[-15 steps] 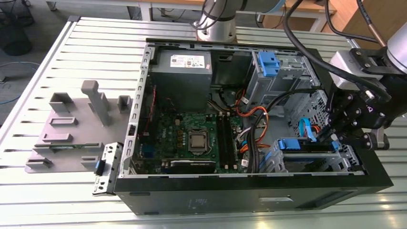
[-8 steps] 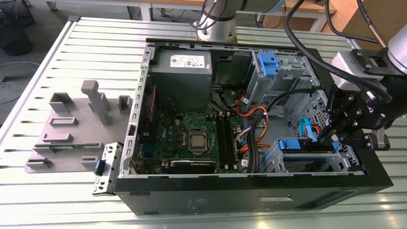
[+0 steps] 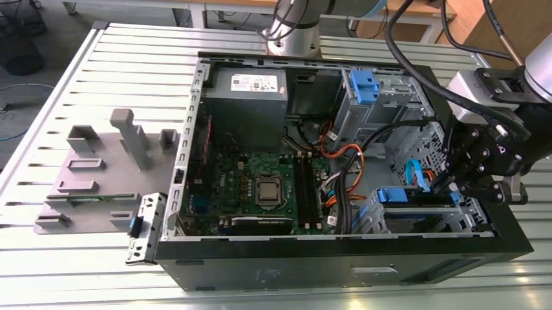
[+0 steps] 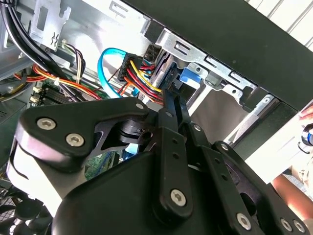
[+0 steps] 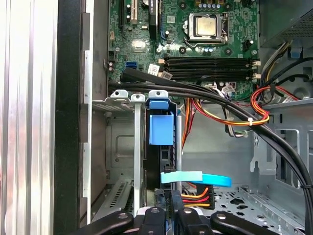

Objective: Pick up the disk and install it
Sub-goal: 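Insert the second disk wire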

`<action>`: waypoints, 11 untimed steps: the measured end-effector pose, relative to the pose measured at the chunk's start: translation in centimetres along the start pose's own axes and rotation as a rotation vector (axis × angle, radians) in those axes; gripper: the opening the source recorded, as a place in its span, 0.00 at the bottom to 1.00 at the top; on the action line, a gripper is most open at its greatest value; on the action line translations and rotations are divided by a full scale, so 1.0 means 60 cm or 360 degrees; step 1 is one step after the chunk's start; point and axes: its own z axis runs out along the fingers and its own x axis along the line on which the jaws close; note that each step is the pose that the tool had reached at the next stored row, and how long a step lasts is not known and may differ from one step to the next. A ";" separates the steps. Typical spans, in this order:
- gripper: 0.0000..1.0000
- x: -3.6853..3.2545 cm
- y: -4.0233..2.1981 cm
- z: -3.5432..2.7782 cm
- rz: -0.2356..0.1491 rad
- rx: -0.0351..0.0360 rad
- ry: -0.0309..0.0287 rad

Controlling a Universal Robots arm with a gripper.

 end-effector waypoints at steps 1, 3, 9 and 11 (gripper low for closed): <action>0.16 0.000 0.000 0.000 0.0000 0.0000 0.00001; 0.16 0.000 0.000 0.000 0.0000 0.0000 -0.00002; 0.16 0.000 0.000 0.002 0.0000 0.0000 -0.00002; 0.16 0.000 0.001 0.002 0.0000 0.0000 -0.00004</action>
